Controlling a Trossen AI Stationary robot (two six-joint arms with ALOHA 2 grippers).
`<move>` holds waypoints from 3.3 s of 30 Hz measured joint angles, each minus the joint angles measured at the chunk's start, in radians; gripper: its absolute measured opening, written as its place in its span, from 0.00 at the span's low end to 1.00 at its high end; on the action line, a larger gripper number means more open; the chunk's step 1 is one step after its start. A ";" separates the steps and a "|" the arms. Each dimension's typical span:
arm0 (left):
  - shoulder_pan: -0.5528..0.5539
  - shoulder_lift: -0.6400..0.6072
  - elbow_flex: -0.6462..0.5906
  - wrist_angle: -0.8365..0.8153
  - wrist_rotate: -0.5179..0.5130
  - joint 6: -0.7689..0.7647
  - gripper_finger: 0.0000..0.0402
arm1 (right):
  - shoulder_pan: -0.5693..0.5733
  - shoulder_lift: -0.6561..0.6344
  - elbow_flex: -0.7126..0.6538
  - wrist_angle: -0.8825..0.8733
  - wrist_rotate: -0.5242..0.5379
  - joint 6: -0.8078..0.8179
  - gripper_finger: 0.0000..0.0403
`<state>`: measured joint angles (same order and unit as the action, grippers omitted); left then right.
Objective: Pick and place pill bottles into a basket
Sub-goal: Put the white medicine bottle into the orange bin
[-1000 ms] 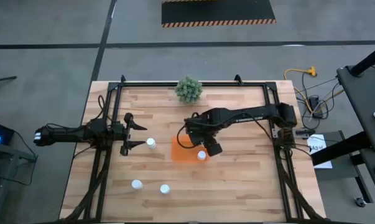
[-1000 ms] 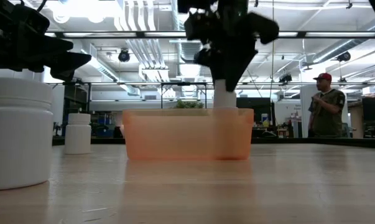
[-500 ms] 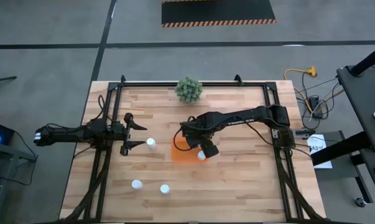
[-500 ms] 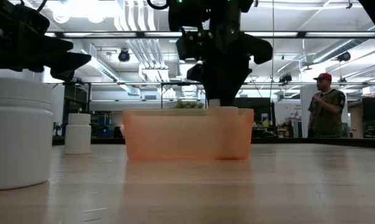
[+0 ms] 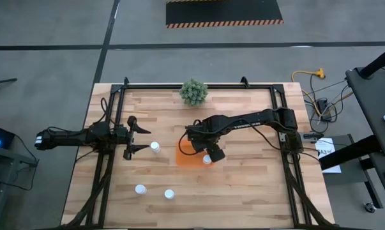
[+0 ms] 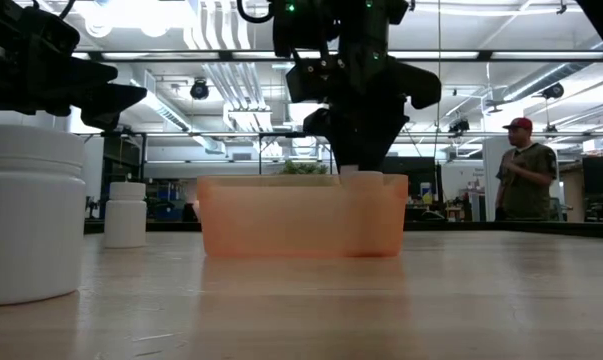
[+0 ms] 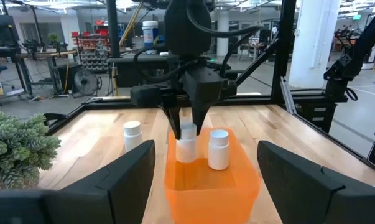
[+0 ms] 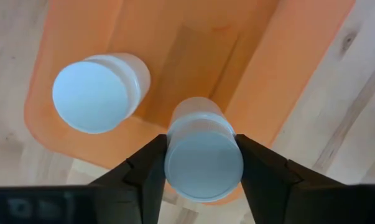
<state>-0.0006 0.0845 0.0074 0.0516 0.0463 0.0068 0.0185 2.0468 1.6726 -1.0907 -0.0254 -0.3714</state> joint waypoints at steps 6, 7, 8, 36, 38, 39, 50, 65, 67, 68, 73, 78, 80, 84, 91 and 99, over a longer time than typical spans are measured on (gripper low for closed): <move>0.000 0.000 0.000 0.000 0.000 0.000 0.66 | 0.000 0.000 0.000 -0.003 0.000 0.002 0.45; 0.000 0.000 0.000 0.000 0.000 0.000 0.66 | 0.000 0.000 0.000 -0.003 0.000 0.002 0.45; 0.000 0.000 0.000 0.000 0.000 0.000 0.66 | 0.000 0.000 0.000 -0.004 0.001 0.003 0.45; 0.000 0.000 0.000 0.000 0.000 0.000 0.66 | 0.000 -0.001 0.000 -0.005 0.001 0.031 0.46; 0.000 0.000 0.000 0.000 0.000 0.000 0.66 | 0.000 -0.001 0.000 -0.005 0.001 0.030 0.46; 0.000 0.000 0.000 0.000 0.000 0.000 0.66 | 0.000 -0.001 0.000 -0.005 0.000 0.030 0.46; 0.000 0.000 0.000 0.000 0.000 0.000 0.66 | 0.002 -0.001 0.000 -0.025 -0.003 -0.029 0.46; 0.000 0.000 0.000 0.000 0.000 0.000 0.66 | 0.001 -0.001 0.000 -0.023 -0.003 -0.025 0.46; 0.000 0.000 0.000 0.000 0.000 0.000 0.66 | 0.001 -0.001 0.000 -0.021 -0.003 -0.025 0.46; 0.000 0.000 0.000 0.000 0.000 0.000 0.66 | 0.001 -0.001 0.000 -0.021 -0.003 -0.024 0.46; 0.000 0.000 0.000 0.000 0.000 0.000 0.66 | 0.001 -0.001 0.005 -0.019 -0.006 -0.024 0.46; 0.000 0.000 0.000 0.000 0.000 0.000 0.66 | 0.003 -0.002 0.006 -0.019 -0.013 -0.016 0.46; 0.000 0.000 0.000 0.000 0.000 0.000 0.66 | 0.003 -0.002 0.006 -0.019 -0.013 -0.007 0.46; 0.000 0.000 0.000 0.000 0.000 0.000 0.66 | 0.003 -0.002 0.006 -0.017 -0.013 0.001 0.50; 0.000 0.000 0.000 0.000 0.000 0.000 0.66 | 0.003 -0.002 0.006 -0.013 -0.012 0.013 0.61; 0.000 0.000 0.000 0.000 0.000 0.000 0.66 | 0.003 -0.005 0.006 -0.025 -0.005 0.003 0.70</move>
<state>-0.0010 0.0845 0.0075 0.0517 0.0463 0.0071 0.0216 2.0417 1.6791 -1.1157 -0.0307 -0.3679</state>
